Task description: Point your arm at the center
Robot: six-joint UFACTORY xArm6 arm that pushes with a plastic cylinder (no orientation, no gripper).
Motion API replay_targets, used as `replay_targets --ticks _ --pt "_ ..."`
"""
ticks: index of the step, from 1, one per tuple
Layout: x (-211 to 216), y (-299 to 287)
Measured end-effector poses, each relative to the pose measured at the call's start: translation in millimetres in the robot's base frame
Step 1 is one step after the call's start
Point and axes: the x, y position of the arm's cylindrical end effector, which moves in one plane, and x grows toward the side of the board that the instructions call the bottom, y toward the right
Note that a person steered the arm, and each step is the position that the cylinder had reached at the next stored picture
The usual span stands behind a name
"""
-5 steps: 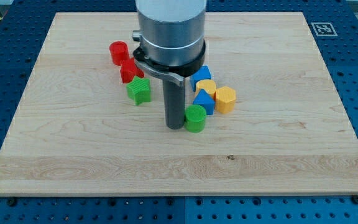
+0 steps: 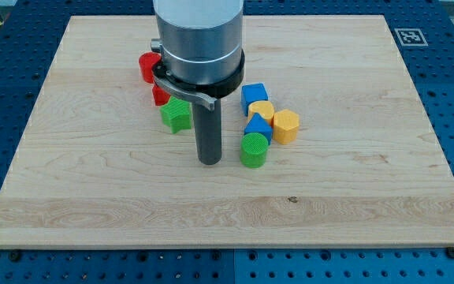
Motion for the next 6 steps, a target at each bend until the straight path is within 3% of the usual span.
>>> replay_targets --ticks 2,6 --pt "-2.6 17.2" --pt "-65.9 23.9"
